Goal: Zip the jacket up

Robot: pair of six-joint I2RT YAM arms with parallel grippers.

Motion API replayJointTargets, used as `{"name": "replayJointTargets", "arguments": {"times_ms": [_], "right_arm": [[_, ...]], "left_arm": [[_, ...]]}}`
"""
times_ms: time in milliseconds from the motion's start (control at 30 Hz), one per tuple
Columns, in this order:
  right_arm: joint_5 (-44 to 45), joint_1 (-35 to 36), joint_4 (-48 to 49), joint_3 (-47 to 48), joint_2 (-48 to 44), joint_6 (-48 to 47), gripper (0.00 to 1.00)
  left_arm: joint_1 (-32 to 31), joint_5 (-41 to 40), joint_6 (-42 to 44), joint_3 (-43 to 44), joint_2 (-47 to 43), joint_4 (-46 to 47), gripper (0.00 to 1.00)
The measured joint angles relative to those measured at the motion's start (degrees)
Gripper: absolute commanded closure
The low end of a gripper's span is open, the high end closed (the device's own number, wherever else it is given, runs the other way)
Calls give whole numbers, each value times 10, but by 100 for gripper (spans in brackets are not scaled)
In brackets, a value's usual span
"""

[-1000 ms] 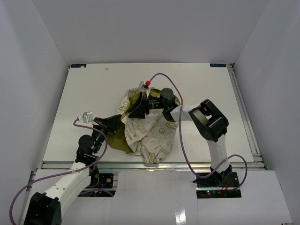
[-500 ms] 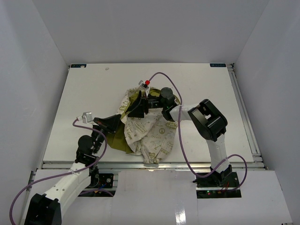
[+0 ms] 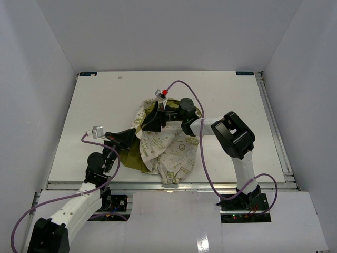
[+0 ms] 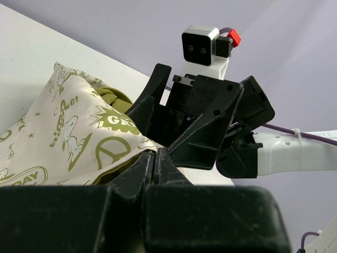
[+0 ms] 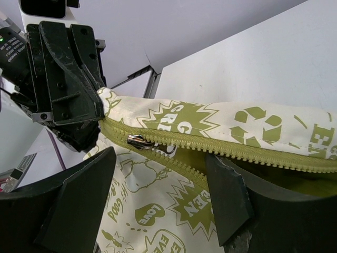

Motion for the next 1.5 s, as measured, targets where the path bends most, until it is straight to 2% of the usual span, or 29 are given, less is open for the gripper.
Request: {"name": "replayJointTargets", "arguments": {"times_ms": [200, 267, 367, 500, 600, 800, 1233, 1500], "right_arm": [[-1, 11, 1, 7, 4, 5, 27], [-3, 13, 1, 10, 5, 6, 31], [-6, 14, 6, 10, 5, 12, 42], [-16, 14, 38, 10, 7, 39, 46], [-24, 14, 60, 10, 14, 67, 46], [-29, 14, 73, 10, 27, 99, 37], [-29, 14, 80, 10, 27, 141, 44], [-23, 14, 86, 10, 27, 182, 40]], "left_arm": [[0, 0, -4, 0, 2, 14, 100], [0, 0, -4, 0, 6, 17, 100], [0, 0, -4, 0, 15, 23, 100], [0, 0, -4, 0, 21, 30, 100], [0, 0, -4, 0, 21, 30, 100], [0, 0, 0, 0, 31, 30, 100], [0, 5, 6, 0, 21, 38, 100], [0, 19, 6, 0, 6, 42, 100]]}}
